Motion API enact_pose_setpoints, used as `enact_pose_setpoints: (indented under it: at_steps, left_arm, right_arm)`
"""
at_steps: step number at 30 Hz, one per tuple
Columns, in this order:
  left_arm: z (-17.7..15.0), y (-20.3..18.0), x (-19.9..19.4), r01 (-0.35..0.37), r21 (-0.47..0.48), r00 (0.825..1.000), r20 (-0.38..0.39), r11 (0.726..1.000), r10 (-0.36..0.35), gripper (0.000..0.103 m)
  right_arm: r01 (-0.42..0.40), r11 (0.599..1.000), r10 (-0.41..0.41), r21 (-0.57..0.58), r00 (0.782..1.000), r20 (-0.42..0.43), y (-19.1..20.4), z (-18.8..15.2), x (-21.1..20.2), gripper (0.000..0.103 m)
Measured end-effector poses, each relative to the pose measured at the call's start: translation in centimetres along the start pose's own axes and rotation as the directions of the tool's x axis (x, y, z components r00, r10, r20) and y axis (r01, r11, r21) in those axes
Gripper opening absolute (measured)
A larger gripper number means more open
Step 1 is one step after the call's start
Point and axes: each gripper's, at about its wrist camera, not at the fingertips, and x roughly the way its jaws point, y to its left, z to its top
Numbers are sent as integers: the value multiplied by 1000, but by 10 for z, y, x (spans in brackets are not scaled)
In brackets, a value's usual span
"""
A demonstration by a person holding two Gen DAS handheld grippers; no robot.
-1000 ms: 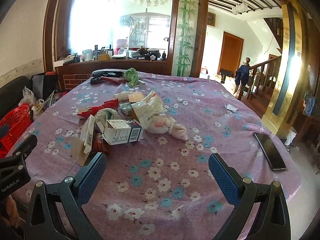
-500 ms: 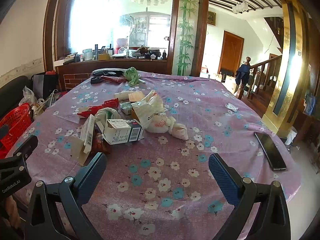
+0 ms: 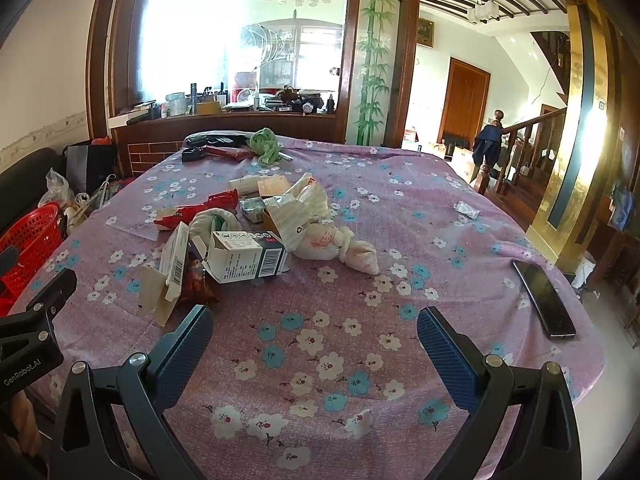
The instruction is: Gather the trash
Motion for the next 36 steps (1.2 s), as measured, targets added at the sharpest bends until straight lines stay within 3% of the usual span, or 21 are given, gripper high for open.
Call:
enact_pose_setpoints:
  at_steps: [17,21,27,31,33,36]
  left_arm:
    - [7,-9,8,22,29,999,-32,999,-21,103]
    - [16,-14,14,102,34,992,-74,994,-100,103]
    - [35,-36,39,257,8,951,-178,966,-251,103]
    - [35,-65,55,284,72,937,-231,956,-261,103]
    - [32,-78,61,273,122,942,-235,954,-240,103]
    - [29,-88,78,236,175,945,-272,956,-183,89]
  right_arm:
    - [-6,1000,6,25,1000,-31,-8,-2,12,103]
    - [-9,998,11,64,999,-35,-21,0,14,102]
    - [12,990,-7,139,999,-33,-49,2,16,101]
    - [17,985,-11,171,999,-33,-63,1,18,101]
    - [19,983,-13,182,999,-35,-69,0,20,101]
    - [12,981,-4,195,999,-40,-73,0,24,101]
